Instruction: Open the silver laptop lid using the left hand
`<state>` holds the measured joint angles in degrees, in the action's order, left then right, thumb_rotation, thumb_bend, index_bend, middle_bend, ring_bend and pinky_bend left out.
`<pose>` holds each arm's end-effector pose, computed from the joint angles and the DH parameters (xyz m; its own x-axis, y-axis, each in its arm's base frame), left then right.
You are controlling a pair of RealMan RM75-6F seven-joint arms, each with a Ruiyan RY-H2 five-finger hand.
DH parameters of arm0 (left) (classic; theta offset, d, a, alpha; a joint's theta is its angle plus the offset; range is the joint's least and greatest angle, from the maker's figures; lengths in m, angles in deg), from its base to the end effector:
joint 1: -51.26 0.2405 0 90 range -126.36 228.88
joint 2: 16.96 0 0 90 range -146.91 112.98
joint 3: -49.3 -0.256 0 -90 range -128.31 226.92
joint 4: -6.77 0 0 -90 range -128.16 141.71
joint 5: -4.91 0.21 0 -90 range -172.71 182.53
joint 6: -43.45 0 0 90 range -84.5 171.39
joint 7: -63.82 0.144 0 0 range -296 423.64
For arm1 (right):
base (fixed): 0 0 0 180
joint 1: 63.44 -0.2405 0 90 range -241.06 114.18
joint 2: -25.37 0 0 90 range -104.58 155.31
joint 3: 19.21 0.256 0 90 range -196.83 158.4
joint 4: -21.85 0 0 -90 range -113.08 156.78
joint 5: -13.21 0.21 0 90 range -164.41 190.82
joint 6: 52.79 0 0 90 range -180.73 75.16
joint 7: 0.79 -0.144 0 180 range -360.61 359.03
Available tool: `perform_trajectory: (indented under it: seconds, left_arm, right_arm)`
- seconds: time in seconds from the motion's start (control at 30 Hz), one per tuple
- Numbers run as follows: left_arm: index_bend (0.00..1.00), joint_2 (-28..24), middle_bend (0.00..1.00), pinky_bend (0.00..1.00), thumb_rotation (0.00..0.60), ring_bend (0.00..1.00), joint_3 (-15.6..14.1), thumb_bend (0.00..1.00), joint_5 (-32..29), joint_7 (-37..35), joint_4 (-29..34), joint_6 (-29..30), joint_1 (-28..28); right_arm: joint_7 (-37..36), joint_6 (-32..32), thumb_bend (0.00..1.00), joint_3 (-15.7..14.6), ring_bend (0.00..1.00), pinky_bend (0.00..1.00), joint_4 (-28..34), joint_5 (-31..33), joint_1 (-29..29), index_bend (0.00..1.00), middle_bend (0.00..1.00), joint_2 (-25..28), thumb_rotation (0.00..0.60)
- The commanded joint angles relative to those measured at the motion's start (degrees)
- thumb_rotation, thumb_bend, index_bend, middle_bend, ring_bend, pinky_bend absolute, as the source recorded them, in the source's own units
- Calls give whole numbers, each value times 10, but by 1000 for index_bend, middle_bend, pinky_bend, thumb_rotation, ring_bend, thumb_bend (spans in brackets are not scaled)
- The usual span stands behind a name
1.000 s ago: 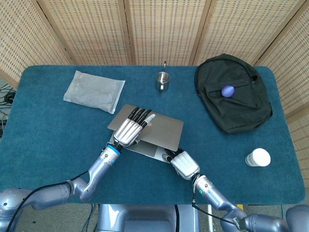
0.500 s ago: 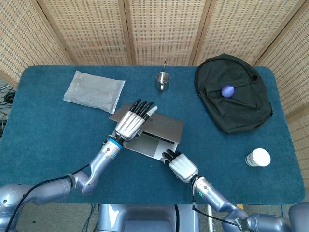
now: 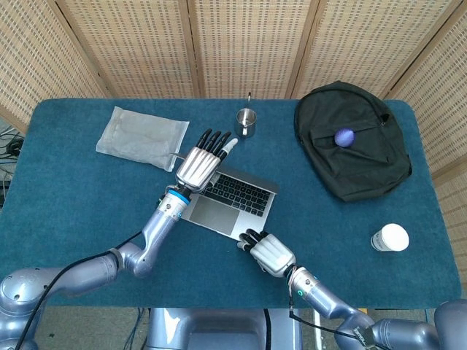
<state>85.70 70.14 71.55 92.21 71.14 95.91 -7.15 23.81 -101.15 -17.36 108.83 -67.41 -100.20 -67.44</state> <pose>-0.0362 0.4150 -0.0433 0.5531 -0.0465 0.8318 0.7075 -0.5009 -0.4985 -0.1505 -0.2572 -0.0741 0.6357 -0.3267 0.6994 -0.6864 -0.6538 0.3184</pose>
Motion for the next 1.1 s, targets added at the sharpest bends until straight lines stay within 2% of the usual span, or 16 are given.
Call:
perform_trajectory:
  seconds: [0.03, 0.33, 0.6, 0.9, 1.1]
  left_arm:
    - [0, 0, 0, 0, 600, 0, 0, 461, -3, -1, -1, 0, -3]
    - [0, 10, 0, 0, 600, 0, 17, 459, -34, 18, -30, -12, -35]
    - [0, 31, 0, 0, 600, 0, 46, 449, -88, 69, -89, -23, -85]
    - [0, 47, 0, 0, 600, 0, 73, 449, -118, 75, -158, -25, -132]
    - [0, 58, 0, 0, 600, 0, 71, 449, -131, 67, -201, -36, -143]
  right_arm:
    - [-2, 2, 1000, -2, 107, 266, 1, 1, -2, 199, 129, 2, 600]
    - [-7, 12, 1000, -5, 107, 266, 5, 12, -11, 199, 129, 6, 600]
    - [-14, 13, 1000, -6, 107, 266, 8, 15, -18, 199, 129, 9, 600]
    - [-27, 14, 1000, -7, 107, 266, 9, 20, -22, 199, 129, 15, 600]
    - [-36, 12, 1000, -9, 107, 266, 7, 22, -23, 199, 129, 21, 600]
